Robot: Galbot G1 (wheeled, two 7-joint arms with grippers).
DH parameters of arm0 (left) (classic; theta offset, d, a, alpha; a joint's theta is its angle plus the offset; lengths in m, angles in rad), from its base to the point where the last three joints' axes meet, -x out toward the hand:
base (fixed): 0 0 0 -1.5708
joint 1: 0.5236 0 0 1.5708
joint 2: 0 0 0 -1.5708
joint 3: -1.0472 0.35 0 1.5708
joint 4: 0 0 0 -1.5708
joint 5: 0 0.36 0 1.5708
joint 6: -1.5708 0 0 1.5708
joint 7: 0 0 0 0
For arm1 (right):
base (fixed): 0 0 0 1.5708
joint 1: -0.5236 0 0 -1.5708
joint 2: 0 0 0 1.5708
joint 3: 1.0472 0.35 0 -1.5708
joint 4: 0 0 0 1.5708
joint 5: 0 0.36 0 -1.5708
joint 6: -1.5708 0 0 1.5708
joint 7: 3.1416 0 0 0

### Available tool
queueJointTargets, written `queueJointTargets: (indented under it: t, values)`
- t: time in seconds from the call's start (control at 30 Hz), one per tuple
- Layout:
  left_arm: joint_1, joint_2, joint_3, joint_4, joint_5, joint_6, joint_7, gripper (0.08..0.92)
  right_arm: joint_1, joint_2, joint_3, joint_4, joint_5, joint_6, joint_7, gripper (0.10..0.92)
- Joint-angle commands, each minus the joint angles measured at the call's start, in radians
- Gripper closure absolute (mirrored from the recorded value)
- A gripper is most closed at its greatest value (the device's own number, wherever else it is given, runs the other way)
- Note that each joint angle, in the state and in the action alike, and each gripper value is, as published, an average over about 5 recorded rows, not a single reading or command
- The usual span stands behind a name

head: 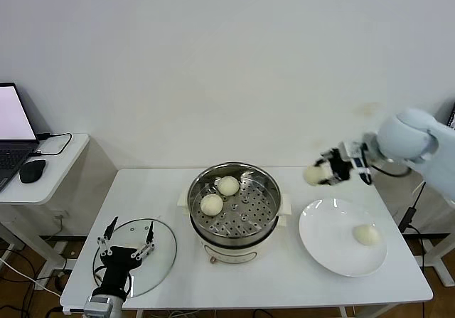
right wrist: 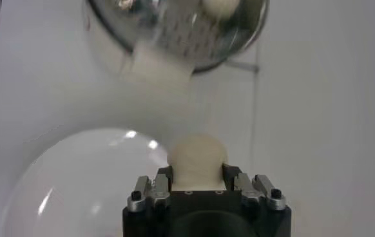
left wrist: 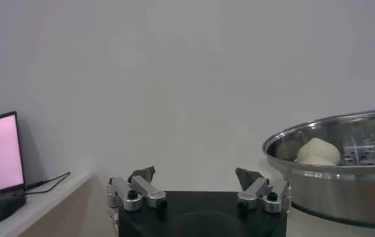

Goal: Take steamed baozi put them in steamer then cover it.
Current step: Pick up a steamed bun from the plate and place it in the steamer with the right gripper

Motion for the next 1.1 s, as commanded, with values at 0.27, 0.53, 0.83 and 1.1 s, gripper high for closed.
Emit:
queueJointTargets:
  t: [0.27,0.53,0.83,1.1]
  values:
    - [0.009,-0.017,-0.030,-0.011,-0.007,0.000,0.000,0.177,0.080,0.357,-0.207,-0.033,0.080,0.123,0.047,0.525]
    - [0.010,-0.037,-0.039,-0.015,-0.008,-0.002,0.000,0.177,0.023,0.462,-0.240,-0.071,-0.078,0.291,0.034,0.518]
    - [0.016,-0.052,-0.034,-0.020,-0.006,-0.007,-0.002,0.177,-0.012,0.523,-0.259,-0.135,-0.243,0.407,0.022,0.514]
    - [0.016,-0.055,-0.033,-0.012,-0.006,-0.012,-0.004,0.177,-0.009,0.527,-0.264,-0.110,-0.277,0.445,-0.003,0.514]
